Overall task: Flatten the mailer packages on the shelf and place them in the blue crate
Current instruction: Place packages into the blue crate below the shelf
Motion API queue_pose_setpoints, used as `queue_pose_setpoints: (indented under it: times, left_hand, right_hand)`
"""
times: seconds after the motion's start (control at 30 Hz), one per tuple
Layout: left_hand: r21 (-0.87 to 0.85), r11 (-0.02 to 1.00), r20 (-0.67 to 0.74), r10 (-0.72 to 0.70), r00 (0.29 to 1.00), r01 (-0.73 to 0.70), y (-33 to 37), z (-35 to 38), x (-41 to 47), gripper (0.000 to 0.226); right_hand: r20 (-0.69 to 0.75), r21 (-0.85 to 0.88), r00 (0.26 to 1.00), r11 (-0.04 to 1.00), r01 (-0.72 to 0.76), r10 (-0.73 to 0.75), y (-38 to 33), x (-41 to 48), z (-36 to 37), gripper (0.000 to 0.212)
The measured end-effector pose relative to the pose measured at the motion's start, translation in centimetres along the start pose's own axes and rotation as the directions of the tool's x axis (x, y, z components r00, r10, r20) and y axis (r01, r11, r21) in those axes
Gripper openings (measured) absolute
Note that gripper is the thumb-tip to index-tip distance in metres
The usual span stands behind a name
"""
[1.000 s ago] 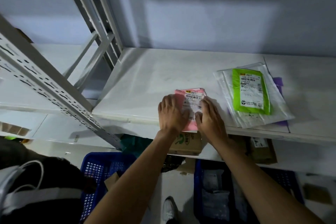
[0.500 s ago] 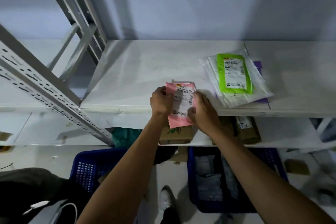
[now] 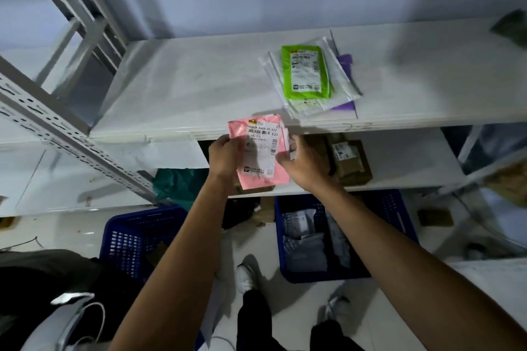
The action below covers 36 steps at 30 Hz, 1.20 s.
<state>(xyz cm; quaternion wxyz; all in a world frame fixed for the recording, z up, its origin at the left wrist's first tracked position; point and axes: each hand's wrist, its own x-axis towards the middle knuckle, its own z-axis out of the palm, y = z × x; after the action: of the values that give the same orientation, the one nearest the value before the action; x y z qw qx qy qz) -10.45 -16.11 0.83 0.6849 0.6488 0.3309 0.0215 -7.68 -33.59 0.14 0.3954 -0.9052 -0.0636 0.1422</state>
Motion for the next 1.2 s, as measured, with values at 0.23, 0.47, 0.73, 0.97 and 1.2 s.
queue_pose_setpoints:
  times: [0.23,0.47,0.73,0.97,1.2]
  left_hand:
    - [0.106,0.994,0.023,-0.039,0.999,0.037,-7.4,2.0,-4.8,0.013]
    - [0.234,0.964,0.037,-0.140,0.989,0.128,-16.0,4.7,-7.6,0.015]
    - [0.616,0.767,0.236,-0.396,0.887,0.178,-28.0,8.3,-7.9,0.021]
    - [0.823,0.567,0.288,-0.423,0.859,0.004,-37.3,9.8,-9.8,0.031]
    - [0.716,0.657,0.171,-0.493,0.853,0.236,-42.8,10.0,-7.1,0.027]
  right_hand:
    - [0.170,0.086,0.983,0.992,-0.091,0.075,6.7,-2.9,-1.1,0.013]
    - [0.204,0.030,0.957,0.976,-0.215,0.205,16.3,-5.0,0.0,0.012]
    - [0.192,0.144,0.827,0.818,-0.556,0.528,27.3,-9.6,2.9,0.012]
    - [0.199,0.140,0.686,0.673,-0.726,0.699,34.4,-14.3,7.0,0.009]
    - [0.258,0.181,0.650,0.626,-0.759,0.715,39.1,-13.7,10.7,0.009]
